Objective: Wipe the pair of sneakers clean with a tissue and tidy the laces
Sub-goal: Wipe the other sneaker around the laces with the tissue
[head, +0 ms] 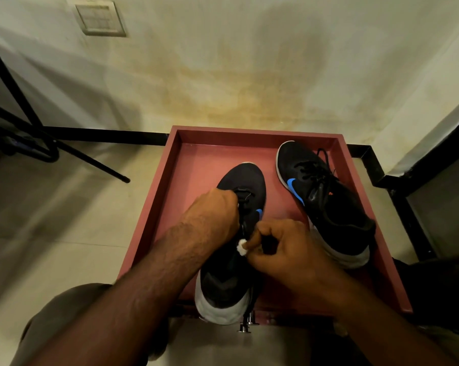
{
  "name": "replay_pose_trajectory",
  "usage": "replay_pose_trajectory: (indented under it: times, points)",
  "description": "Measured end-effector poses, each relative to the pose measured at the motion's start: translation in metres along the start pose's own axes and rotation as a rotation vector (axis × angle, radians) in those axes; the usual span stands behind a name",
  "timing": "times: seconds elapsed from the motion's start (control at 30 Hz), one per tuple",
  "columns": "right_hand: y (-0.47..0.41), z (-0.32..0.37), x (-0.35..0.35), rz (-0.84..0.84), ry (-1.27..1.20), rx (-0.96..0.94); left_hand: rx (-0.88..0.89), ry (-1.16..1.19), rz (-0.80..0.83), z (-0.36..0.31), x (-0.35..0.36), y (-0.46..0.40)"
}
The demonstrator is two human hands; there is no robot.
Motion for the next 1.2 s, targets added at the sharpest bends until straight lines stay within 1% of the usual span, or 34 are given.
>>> replay_pose_trajectory:
  times: [0.03, 0.07, 0.1, 0.17, 0.2, 0.23, 0.27, 0.3, 0.37, 0.43, 0.47, 0.5, 0.53, 0.6, 0.63, 0.7, 0.77, 0.8, 0.87, 0.9, 0.93, 1.03, 1.07, 1.1, 1.13, 1.2]
  points:
    - [0.001, -0.006, 0.001, 0.042, 0.053, 0.027, 0.002, 0.016, 0.005, 0.0, 0.0, -0.001]
    - [0.002, -0.009, -0.001, 0.05, 0.118, 0.034, 0.004, 0.031, 0.005, 0.0, 0.0, -0.001]
    - [0.002, -0.01, -0.006, 0.012, 0.164, 0.031, 0.006, 0.037, 0.002, 0.0, 0.0, 0.0]
    - [0.004, -0.008, -0.023, -0.159, 0.135, 0.005, 0.015, 0.028, -0.011, 0.0, -0.001, 0.001]
    - [0.006, -0.001, -0.029, -0.236, 0.071, -0.025, 0.021, 0.017, -0.024, -0.001, -0.002, 0.001]
    - [0.006, 0.006, -0.03, -0.275, 0.005, -0.062, 0.025, 0.004, -0.037, -0.001, -0.003, 0.001]
    - [0.006, 0.013, -0.028, -0.27, -0.038, -0.101, 0.027, -0.005, -0.045, -0.002, -0.003, 0.001]
    - [0.005, 0.017, -0.023, -0.23, -0.05, -0.125, 0.025, -0.005, -0.042, -0.001, -0.002, 0.001]
    - [0.002, 0.009, -0.011, -0.092, -0.016, -0.063, 0.011, 0.014, -0.015, 0.0, 0.001, 0.001]
    - [0.002, -0.01, -0.004, 0.009, 0.141, 0.028, 0.01, 0.028, -0.004, 0.0, 0.002, 0.0]
    - [0.003, -0.016, -0.005, 0.024, 0.229, 0.048, 0.015, 0.033, -0.011, 0.0, 0.001, 0.0]
    - [0.002, -0.017, -0.009, -0.009, 0.278, 0.046, 0.02, 0.034, -0.022, 0.0, 0.0, 0.0]
    - [0.002, -0.014, -0.017, -0.085, 0.267, 0.022, 0.024, 0.031, -0.032, -0.001, -0.002, 0.001]
    - [0.005, 0.0, -0.029, -0.244, 0.128, -0.059, 0.029, 0.014, -0.044, -0.002, -0.003, 0.001]
    - [0.005, 0.007, -0.029, -0.267, 0.051, -0.1, 0.031, 0.003, -0.051, -0.002, -0.004, 0.0]
    - [0.004, 0.017, -0.017, -0.185, -0.048, -0.148, 0.032, -0.007, -0.048, -0.002, -0.002, 0.001]
    - [0.001, 0.009, -0.008, -0.069, -0.044, -0.072, 0.024, -0.003, -0.031, -0.001, 0.0, 0.001]
    - [0.0, 0.0, -0.005, -0.01, 0.033, -0.009, 0.02, 0.006, -0.025, 0.0, 0.0, 0.001]
    - [0.001, -0.018, 0.0, 0.105, 0.308, 0.088, 0.017, 0.035, -0.02, 0.002, 0.0, -0.001]
    - [0.002, -0.022, 0.0, 0.12, 0.398, 0.116, 0.017, 0.047, -0.016, 0.002, 0.0, -0.001]
    - [0.002, -0.021, -0.004, 0.067, 0.404, 0.119, 0.017, 0.056, -0.014, 0.002, 0.0, -0.001]
    - [0.003, 0.0, -0.028, -0.265, 0.186, -0.019, 0.027, 0.057, -0.039, 0.0, -0.002, -0.001]
    - [0.003, 0.006, -0.031, -0.308, 0.104, -0.073, 0.032, 0.04, -0.051, 0.0, -0.003, -0.001]
    - [0.001, 0.011, -0.029, -0.293, 0.037, -0.126, 0.036, 0.025, -0.058, 0.0, -0.003, 0.0]
    - [0.0, 0.015, -0.023, -0.241, -0.001, -0.155, 0.036, 0.016, -0.059, 0.0, -0.002, 0.0]
    - [-0.001, 0.011, -0.009, -0.128, -0.033, -0.113, 0.031, 0.013, -0.056, 0.0, -0.002, 0.001]
Point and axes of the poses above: each hand's wrist, its own y-axis away from the middle knuckle, its own x-axis out of the palm, z = x × y, the point moved 10 cm from there along -y, towards the middle knuckle, and after that the axes turned 9 degrees about y, right-handed, at the moved point
